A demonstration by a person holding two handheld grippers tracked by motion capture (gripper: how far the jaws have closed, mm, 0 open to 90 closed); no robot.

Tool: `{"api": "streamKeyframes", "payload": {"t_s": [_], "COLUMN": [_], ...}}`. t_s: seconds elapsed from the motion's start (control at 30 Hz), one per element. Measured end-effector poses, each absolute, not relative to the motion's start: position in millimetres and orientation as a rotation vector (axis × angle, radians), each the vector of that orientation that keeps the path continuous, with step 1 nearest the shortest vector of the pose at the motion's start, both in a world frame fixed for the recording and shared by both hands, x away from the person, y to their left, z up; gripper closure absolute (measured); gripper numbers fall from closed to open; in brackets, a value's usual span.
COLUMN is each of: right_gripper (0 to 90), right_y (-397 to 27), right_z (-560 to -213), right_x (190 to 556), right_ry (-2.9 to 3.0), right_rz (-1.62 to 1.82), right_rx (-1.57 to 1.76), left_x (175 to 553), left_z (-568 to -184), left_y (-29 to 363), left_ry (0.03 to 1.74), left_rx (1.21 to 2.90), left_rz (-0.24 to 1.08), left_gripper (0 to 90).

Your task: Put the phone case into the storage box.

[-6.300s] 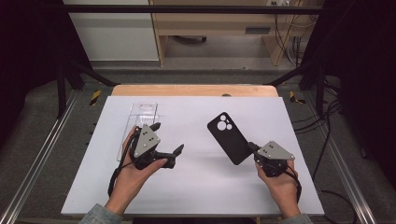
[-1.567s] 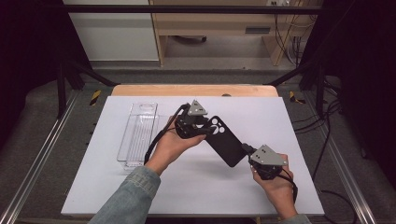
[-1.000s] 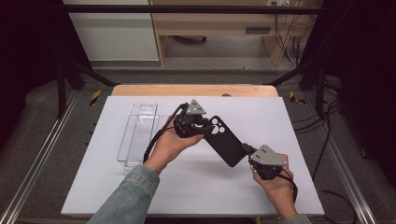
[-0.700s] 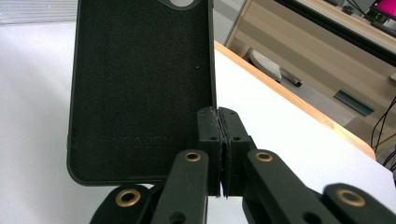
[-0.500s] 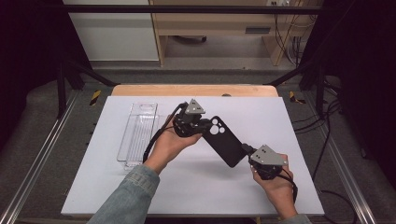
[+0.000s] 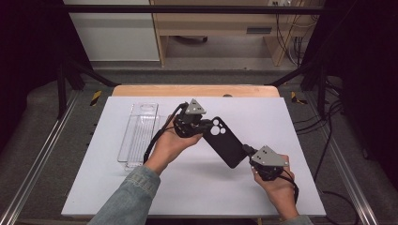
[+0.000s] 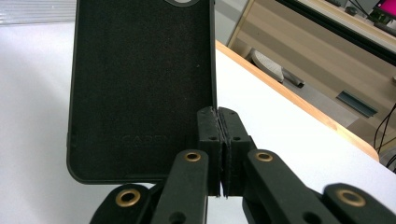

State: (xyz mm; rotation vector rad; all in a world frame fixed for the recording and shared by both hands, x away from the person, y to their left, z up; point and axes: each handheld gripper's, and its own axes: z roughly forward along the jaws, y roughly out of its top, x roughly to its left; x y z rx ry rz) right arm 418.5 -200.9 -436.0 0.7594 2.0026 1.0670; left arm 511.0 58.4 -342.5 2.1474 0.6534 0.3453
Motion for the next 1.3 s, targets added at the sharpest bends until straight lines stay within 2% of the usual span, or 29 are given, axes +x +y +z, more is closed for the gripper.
{"api": "streamKeyframes", "payload": {"t_s": [0.53,1.3], "right_gripper": [89.2,87.9], "right_y": [-201,-201], "right_z": [-436,-439], "right_x": [419,420], "right_ry": [2.001,1.996], "right_rz": [1.072,1.11], "right_rx": [0.76,0.776], "left_x": [505,496], "left_z": [-336,-327], "left_y": [59,55], "left_ry": [0.659,0.621], "left_rx": [2.101,2.094], "left_rz": [0.302,0.336], "left_gripper": [80.5,82.7]}}
